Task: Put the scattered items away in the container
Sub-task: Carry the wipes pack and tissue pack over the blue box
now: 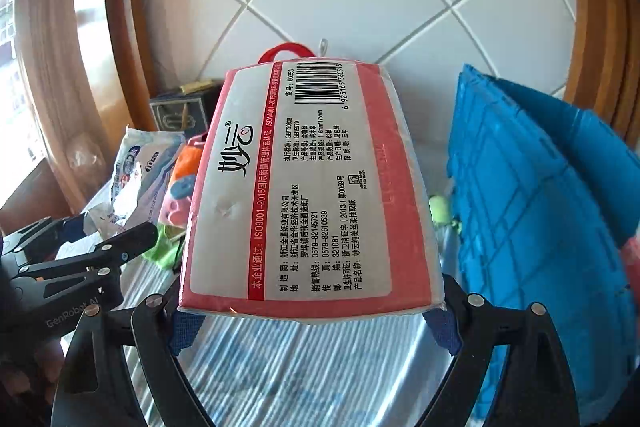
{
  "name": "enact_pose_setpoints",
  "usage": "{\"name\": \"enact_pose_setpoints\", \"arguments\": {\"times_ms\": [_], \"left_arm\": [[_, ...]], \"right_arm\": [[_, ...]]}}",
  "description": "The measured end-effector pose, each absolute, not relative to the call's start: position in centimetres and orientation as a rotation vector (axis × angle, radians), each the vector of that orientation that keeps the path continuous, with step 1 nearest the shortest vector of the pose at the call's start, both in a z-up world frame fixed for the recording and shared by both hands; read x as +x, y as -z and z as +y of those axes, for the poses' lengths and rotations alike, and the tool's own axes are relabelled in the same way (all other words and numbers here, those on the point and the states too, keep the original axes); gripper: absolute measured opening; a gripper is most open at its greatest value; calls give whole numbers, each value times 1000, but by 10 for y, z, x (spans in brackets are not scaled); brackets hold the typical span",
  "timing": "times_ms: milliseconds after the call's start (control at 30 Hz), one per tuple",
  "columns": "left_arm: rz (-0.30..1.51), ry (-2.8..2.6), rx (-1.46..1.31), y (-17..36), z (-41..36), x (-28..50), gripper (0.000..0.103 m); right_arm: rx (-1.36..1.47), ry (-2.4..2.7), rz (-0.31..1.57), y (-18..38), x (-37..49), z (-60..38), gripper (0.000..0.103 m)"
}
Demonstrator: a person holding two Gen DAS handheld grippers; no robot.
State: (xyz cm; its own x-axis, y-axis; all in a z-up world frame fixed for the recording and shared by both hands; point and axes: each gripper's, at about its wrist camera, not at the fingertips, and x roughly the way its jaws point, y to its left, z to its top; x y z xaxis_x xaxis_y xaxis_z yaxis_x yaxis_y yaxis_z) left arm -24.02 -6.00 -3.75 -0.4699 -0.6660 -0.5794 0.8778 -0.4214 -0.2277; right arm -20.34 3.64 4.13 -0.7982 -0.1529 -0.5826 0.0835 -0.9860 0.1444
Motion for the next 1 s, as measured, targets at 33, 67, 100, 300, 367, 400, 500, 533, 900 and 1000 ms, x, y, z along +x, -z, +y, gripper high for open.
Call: {"name": "enact_pose_setpoints", "arguments": {"times_ms": [33, 67, 100, 300, 367, 400, 500, 533, 900, 1000], "left_arm": [[617, 2027, 491, 28, -56, -244, 62], [604, 2053, 481, 19, -52, -249, 62], [593, 2080, 474, 11, -48, -255, 62], [514, 2218, 456, -35, -30, -320, 62], [500, 2267, 450, -52, -26, -348, 62], [498, 2292, 445, -63, -23, -364, 62], [527, 2360, 446, -97, -20, -415, 62], [546, 2375, 453, -108, -21, -432, 62], [846, 2305, 767, -162, -74, -646, 62], [883, 2178, 911, -125, -98, -702, 62]], "right_arm": [[928, 2883, -167, -48, -198, 44, 90], [915, 2902, -173, -56, -192, 53, 90], [906, 2919, -183, -62, -187, 64, 90], [847, 3042, -194, -86, -162, 139, 90], [837, 3067, -171, -93, -158, 171, 90], [836, 3080, -152, -97, -157, 187, 90], [844, 3108, -80, -107, -163, 242, 90], [850, 3110, -51, -111, -168, 262, 90], [1167, 2980, 75, -111, -303, 440, 90], [1322, 2915, 70, -78, -347, 457, 90]]}}
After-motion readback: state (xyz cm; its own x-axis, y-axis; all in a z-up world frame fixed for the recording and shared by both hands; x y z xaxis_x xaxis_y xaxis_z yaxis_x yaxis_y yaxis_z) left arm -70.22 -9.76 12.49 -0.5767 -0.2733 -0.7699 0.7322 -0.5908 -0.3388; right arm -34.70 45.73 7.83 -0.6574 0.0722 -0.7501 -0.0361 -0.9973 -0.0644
